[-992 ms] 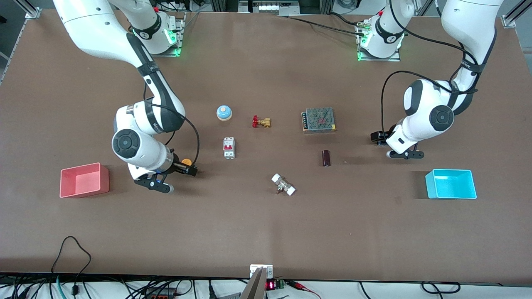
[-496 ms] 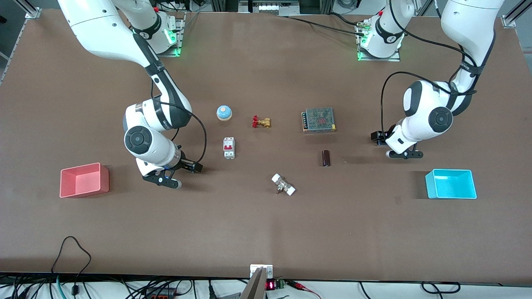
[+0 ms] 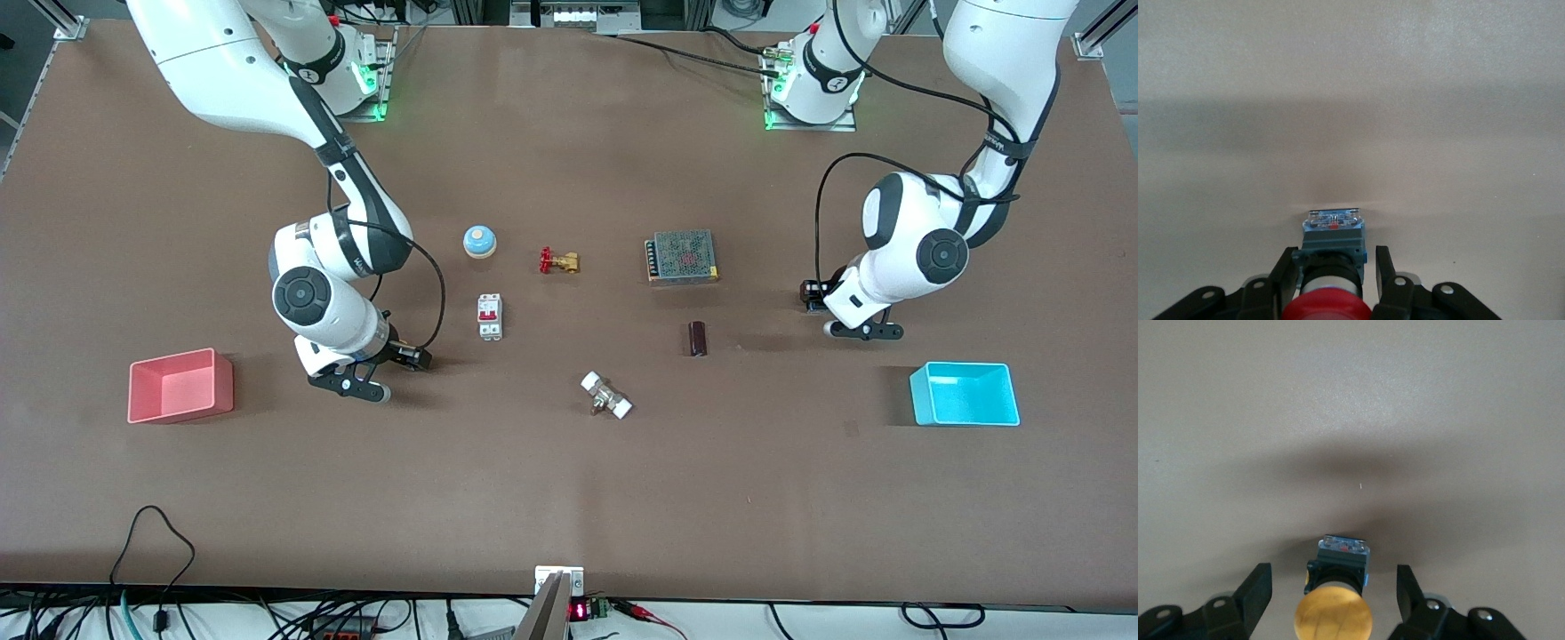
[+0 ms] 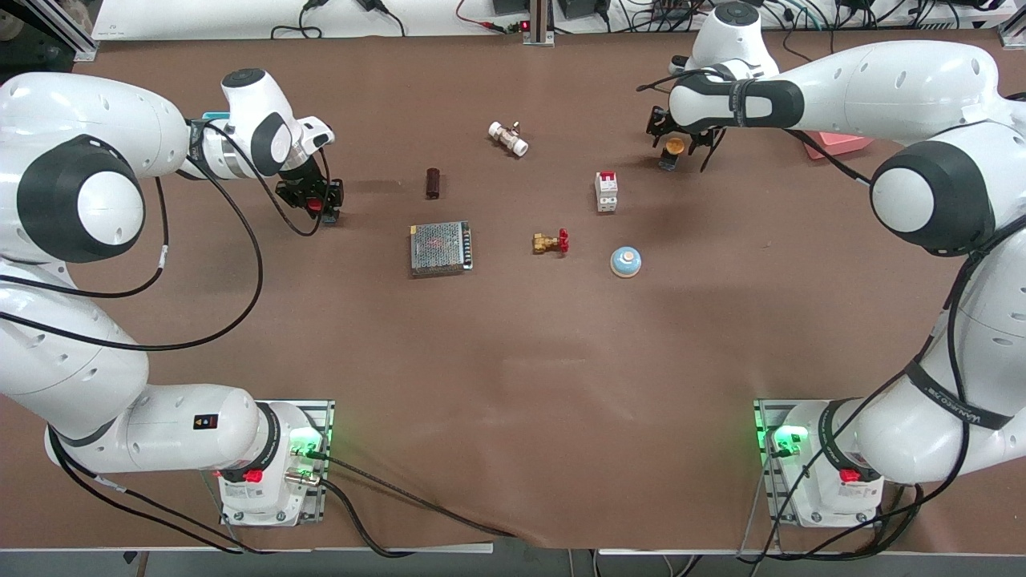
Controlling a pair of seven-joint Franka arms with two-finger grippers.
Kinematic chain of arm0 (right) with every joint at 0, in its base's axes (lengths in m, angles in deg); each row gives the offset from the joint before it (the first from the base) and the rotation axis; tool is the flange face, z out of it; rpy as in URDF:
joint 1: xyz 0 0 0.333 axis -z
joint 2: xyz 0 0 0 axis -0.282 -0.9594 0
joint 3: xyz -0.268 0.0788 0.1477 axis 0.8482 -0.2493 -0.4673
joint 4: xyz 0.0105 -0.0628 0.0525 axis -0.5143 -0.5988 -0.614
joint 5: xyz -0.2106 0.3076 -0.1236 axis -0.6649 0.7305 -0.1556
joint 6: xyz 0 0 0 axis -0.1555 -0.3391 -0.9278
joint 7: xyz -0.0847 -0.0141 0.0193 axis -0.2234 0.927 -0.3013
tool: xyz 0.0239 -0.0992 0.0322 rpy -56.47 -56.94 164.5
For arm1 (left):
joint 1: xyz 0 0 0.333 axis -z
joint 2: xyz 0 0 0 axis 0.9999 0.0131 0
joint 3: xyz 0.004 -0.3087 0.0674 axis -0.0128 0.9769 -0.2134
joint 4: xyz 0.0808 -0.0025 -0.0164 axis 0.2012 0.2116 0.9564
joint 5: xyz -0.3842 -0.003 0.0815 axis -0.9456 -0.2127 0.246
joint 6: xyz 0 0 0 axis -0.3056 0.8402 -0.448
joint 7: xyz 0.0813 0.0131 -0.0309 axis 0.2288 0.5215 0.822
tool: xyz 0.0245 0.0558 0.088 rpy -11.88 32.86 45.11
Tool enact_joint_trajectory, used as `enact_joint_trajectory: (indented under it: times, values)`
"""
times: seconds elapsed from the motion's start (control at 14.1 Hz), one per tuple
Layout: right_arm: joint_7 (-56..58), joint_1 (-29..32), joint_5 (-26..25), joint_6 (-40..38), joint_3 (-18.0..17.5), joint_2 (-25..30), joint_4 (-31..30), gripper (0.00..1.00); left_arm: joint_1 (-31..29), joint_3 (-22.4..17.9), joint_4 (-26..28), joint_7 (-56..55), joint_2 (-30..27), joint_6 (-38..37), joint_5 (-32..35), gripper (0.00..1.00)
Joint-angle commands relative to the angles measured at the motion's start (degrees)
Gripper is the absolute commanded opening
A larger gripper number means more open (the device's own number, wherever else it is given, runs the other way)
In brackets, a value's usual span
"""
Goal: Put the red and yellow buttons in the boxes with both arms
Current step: 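Lower and close both grippers on the yellow and red buttons, then carry the yellow button to the pink box while the left carries red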
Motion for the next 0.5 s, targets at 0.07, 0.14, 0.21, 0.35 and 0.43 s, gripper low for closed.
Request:
enact_joint_trajectory:
  times: [0.07,0.14,0.21,0.35,0.43]
  values:
    - [-1.5,0.4,-1.2,1.0,-0.4,0.1,-0.5,0.53,-0.4,0.4,0.0,1.5,-0.4,-0.3,-0.3,0.37]
    - [-1.4,0.4,-1.2,1.0,-0.4,-0.1,-0.5,0.47,-0.4,0.3,-0.2,1.5,-0.5,-0.7,-0.3,0.34]
    - [-1.4,0.4,-1.2,1.0,-0.4,-0.2,-0.5,0.44,-0.6,0.3,-0.3,1.6,-1.0,-1.7,-0.2,0.30]
    - [-1.4,0.4,-1.2,1.0,-0.4,-0.2,-0.4,0.41,-0.6,-0.1,-1.6,1.4,-3.4,-5.5,-0.3,0.29]
    - [-1.3,0.4,-1.2,1.0,-0.4,-0.2,-0.4,0.41,-0.7,-0.6,-4.6,1.5,-3.9,-10.4,-0.2,0.29]
